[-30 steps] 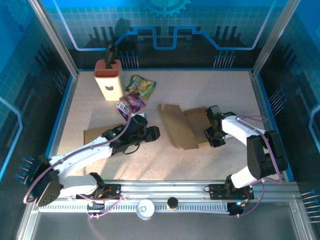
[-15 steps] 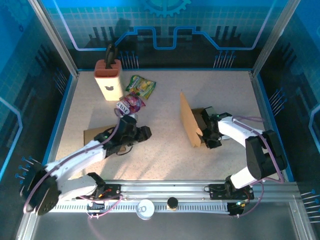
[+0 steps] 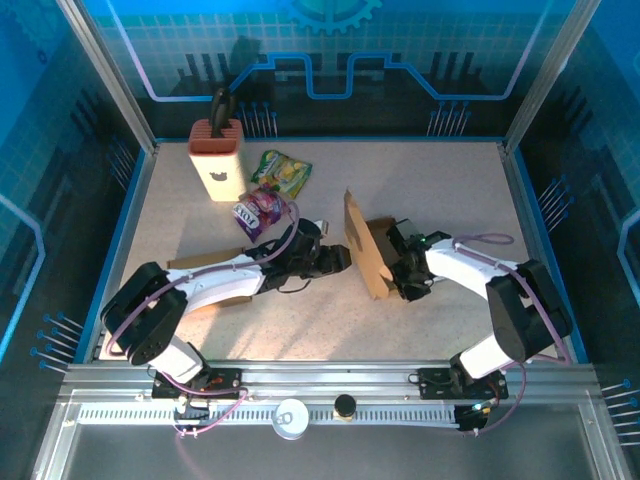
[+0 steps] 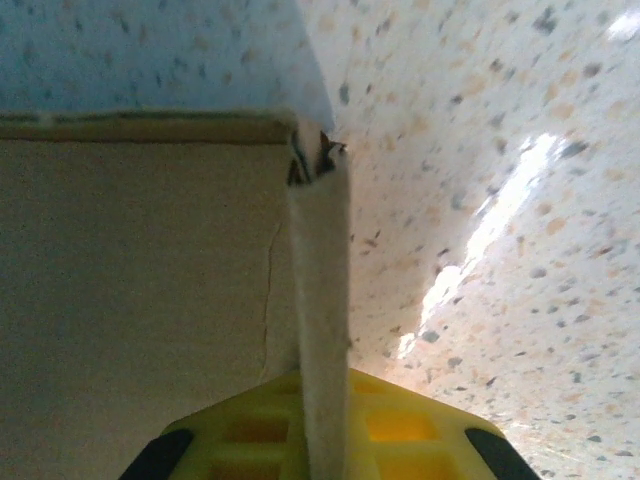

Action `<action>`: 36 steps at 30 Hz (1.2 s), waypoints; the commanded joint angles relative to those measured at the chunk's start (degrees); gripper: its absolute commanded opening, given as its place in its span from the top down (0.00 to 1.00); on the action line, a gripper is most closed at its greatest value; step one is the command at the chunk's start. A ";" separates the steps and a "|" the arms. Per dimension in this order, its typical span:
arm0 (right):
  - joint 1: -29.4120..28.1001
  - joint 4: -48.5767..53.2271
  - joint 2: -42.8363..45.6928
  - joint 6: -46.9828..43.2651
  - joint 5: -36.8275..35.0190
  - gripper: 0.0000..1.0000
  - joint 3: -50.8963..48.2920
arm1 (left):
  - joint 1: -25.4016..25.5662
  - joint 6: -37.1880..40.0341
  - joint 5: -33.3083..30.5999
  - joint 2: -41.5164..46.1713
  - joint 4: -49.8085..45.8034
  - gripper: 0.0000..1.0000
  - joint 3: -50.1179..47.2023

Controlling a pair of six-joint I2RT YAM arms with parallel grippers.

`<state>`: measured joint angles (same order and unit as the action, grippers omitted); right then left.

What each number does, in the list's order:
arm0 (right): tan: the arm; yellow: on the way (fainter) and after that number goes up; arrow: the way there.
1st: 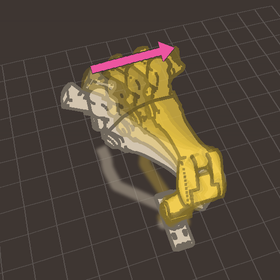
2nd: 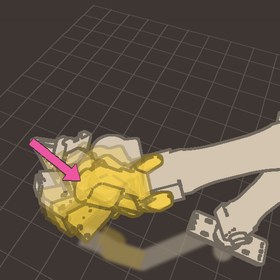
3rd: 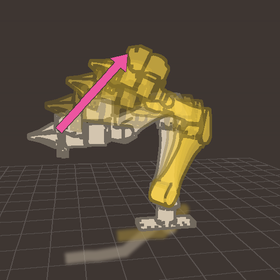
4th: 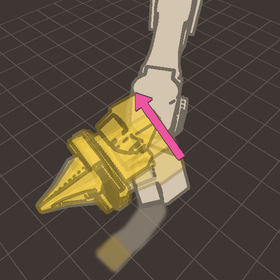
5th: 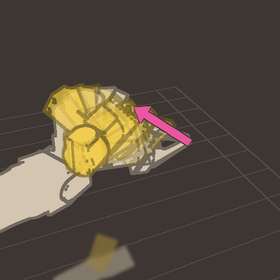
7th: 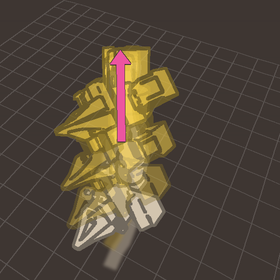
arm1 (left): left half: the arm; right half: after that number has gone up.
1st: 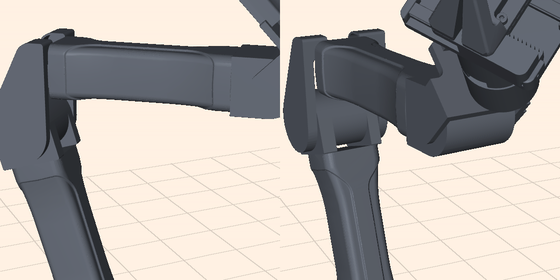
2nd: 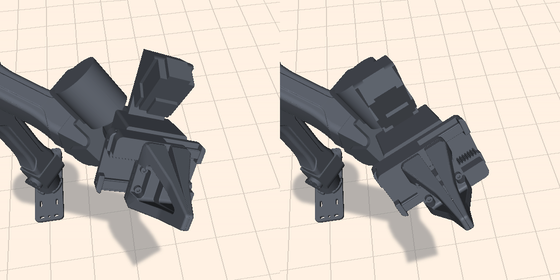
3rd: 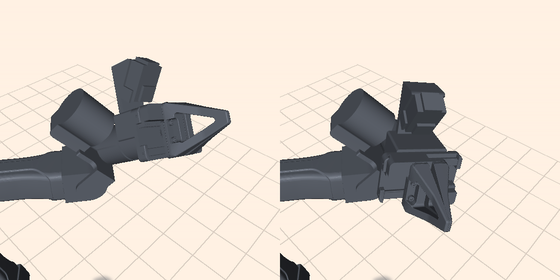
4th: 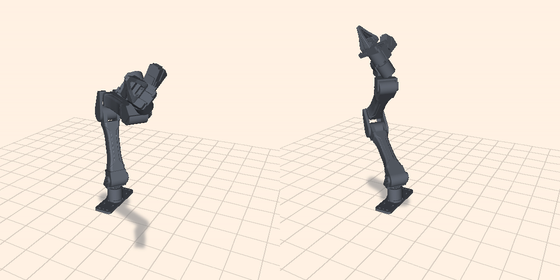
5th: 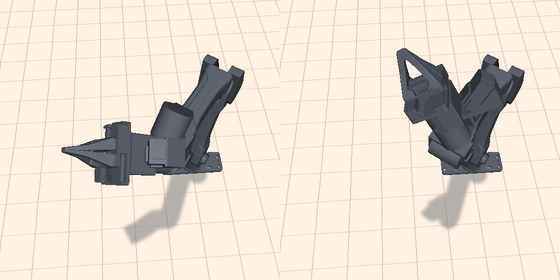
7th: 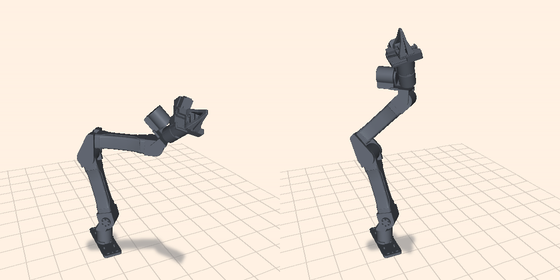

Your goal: Fold the paper box

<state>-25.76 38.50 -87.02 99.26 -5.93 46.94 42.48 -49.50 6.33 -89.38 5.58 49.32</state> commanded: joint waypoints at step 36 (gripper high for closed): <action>-0.82 -7.92 30.33 -65.36 15.61 0.30 12.54 | 1.97 1.27 -2.35 0.39 -2.31 0.44 2.28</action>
<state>-26.44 35.07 -55.59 52.53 -5.76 55.20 43.83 -49.41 5.34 -90.78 5.19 49.58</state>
